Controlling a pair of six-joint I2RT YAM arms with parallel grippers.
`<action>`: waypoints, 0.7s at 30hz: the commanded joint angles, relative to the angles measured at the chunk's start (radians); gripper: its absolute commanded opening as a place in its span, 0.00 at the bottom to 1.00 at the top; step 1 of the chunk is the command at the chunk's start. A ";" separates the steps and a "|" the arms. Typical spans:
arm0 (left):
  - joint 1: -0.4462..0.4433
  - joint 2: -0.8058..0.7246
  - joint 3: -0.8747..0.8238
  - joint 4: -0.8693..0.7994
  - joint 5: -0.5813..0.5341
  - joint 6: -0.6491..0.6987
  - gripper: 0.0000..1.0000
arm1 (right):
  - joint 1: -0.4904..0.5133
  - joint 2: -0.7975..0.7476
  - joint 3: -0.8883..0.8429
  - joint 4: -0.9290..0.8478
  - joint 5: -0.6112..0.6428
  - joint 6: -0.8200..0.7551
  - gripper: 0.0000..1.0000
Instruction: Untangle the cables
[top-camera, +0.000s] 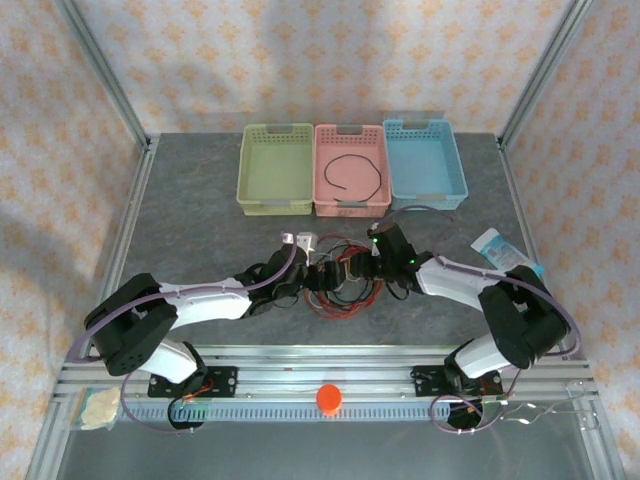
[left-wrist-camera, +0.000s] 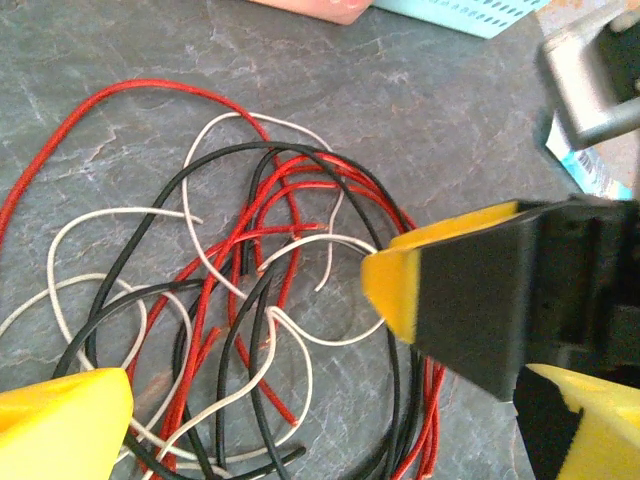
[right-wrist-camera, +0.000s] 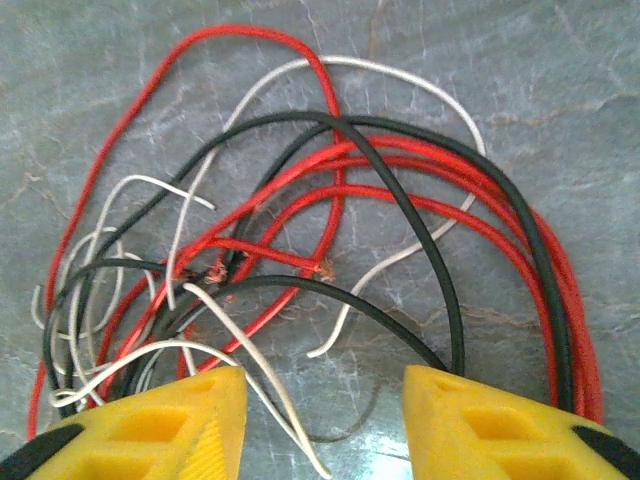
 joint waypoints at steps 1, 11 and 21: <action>0.011 0.014 -0.005 0.054 0.017 -0.021 0.99 | 0.004 0.016 0.008 0.032 -0.020 -0.003 0.42; 0.019 0.011 0.000 0.028 0.004 -0.006 0.99 | 0.006 0.050 0.008 0.067 -0.042 0.007 0.33; 0.029 -0.009 0.039 -0.066 -0.078 0.047 0.99 | 0.006 0.006 0.011 0.042 -0.022 0.004 0.18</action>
